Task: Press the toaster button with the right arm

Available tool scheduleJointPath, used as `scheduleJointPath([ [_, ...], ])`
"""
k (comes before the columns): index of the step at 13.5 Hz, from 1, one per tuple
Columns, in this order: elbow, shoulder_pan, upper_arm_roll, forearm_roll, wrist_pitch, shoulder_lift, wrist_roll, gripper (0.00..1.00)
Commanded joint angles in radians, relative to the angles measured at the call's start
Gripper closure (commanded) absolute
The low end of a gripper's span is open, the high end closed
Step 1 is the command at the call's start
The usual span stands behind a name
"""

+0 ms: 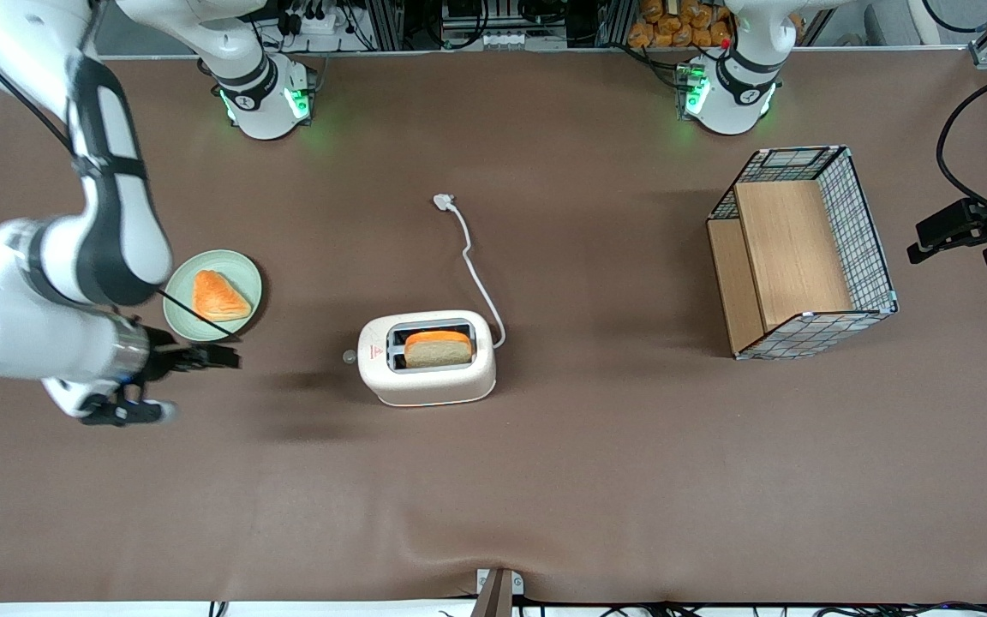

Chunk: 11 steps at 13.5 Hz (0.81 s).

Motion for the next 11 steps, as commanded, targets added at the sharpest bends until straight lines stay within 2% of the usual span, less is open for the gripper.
scheduleJointPath([
  [1, -0.162, -0.054, 0.011, -0.037, 0.020, -0.141, -0.050, 0.00],
  [4, -0.237, -0.071, 0.009, -0.112, 0.026, -0.230, -0.050, 0.00],
  [9, -0.214, -0.080, 0.001, -0.127, 0.015, -0.284, -0.034, 0.00],
  [11, -0.211, -0.077, 0.003, -0.158, -0.006, -0.328, -0.027, 0.00],
])
